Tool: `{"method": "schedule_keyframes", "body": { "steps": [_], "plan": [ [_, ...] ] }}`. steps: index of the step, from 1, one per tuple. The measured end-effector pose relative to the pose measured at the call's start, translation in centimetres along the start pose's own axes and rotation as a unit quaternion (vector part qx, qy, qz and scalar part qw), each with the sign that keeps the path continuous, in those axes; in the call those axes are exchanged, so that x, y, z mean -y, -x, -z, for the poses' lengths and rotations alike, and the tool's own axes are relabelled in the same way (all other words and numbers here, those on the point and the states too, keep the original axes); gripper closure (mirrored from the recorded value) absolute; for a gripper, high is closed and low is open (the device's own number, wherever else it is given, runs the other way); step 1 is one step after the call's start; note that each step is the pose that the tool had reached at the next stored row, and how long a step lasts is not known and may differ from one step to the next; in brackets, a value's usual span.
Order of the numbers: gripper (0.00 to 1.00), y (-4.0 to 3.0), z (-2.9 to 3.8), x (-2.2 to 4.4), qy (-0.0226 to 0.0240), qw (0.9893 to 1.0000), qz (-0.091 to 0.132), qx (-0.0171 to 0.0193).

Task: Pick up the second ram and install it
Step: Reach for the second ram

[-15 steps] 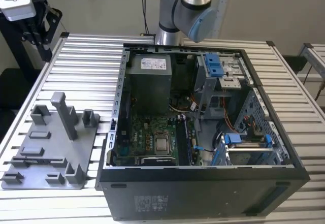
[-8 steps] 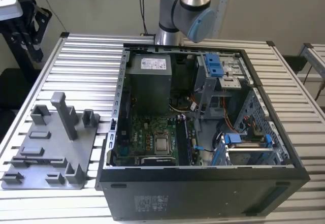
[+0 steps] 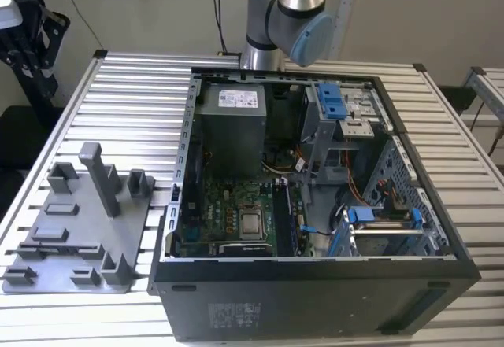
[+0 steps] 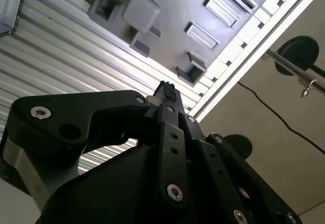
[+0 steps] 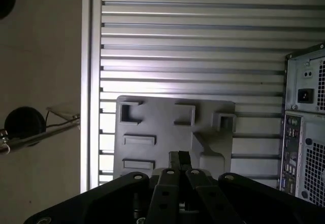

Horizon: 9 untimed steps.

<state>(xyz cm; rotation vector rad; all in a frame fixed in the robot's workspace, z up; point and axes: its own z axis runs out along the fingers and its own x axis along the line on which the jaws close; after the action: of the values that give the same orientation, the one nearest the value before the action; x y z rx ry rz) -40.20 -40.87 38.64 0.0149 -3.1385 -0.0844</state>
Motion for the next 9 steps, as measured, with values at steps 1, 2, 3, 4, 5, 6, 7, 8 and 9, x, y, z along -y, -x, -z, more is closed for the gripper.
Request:
{"method": "schedule_keyframes", "body": {
  "steps": [1, 2, 3, 4, 5, 6, 7, 8, 9],
  "plan": [
    [0.89, -0.04, 0.00, 0.00, 0.0000, 1.0000, 0.000, 0.0000],
    [0.89, -0.24, 0.00, 0.00, 0.0000, 1.0000, 0.000, 0.0006],
    [0.89, -0.48, 0.00, 0.01, 0.0000, 1.0000, 0.000, 0.0012],
    [0.89, -0.76, 0.00, 0.04, 0.0000, 1.0000, 0.000, 0.0019],
    [0.89, -0.97, 0.00, 0.07, 0.0000, 1.0000, 0.000, 0.0023],
    [0.89, -1.11, 0.00, 0.14, 0.0000, 1.0000, 0.000, 0.0025],
    [0.89, -1.19, 0.00, 0.25, 0.0000, 1.0000, 0.000, 0.0025],
    [0.89, -1.24, 0.01, 0.39, 0.0000, 1.0000, 0.000, 0.0026],
    [0.89, -1.27, 0.01, 0.58, 0.0000, 1.0000, 0.000, 0.0025]
  ]
}}
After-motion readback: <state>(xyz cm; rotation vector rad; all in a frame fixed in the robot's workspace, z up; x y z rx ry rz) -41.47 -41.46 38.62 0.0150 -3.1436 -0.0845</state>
